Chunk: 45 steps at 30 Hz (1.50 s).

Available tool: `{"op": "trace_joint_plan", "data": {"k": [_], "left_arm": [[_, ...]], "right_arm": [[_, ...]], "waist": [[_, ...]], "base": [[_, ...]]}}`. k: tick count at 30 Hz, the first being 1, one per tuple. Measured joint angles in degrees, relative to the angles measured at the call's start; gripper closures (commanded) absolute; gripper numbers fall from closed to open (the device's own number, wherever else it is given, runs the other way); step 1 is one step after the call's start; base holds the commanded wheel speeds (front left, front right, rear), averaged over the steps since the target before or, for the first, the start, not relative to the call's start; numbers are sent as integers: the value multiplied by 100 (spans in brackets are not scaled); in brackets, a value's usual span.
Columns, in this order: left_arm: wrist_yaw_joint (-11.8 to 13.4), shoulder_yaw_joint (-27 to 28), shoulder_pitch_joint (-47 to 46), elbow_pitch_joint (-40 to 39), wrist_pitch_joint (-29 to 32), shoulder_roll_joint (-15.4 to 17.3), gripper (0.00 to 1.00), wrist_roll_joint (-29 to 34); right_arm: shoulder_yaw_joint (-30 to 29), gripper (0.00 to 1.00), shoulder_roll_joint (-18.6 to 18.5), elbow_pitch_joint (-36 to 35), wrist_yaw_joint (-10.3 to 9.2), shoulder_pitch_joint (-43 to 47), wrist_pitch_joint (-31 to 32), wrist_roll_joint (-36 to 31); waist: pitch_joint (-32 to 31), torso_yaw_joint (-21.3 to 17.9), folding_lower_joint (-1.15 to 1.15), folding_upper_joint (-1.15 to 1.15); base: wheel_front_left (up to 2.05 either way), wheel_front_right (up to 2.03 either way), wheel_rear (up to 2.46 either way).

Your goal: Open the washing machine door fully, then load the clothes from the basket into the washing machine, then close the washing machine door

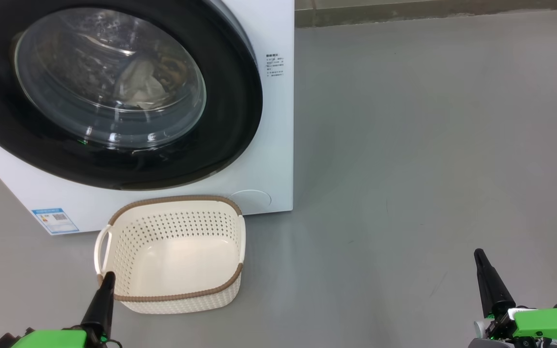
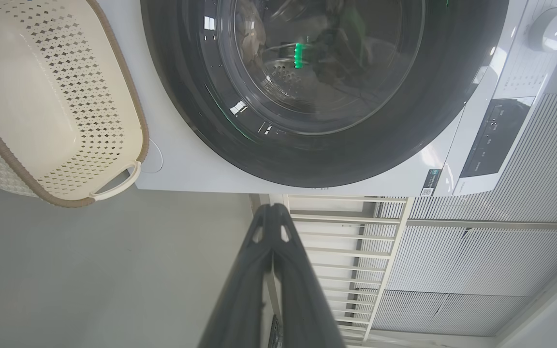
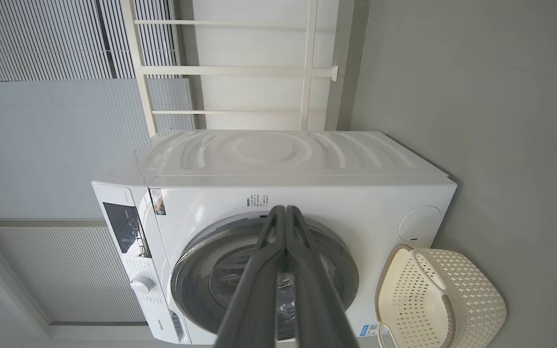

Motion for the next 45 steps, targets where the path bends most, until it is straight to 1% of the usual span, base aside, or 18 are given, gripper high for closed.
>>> {"op": "trace_joint_plan", "data": {"k": [45], "left_arm": [[0,15,0,0,29,-3,100,1]], "right_arm": [[1,100,0,0,-1,-1,0,0]], "waist": [[0,0,0,0]], "base": [[0,0,0]]}}
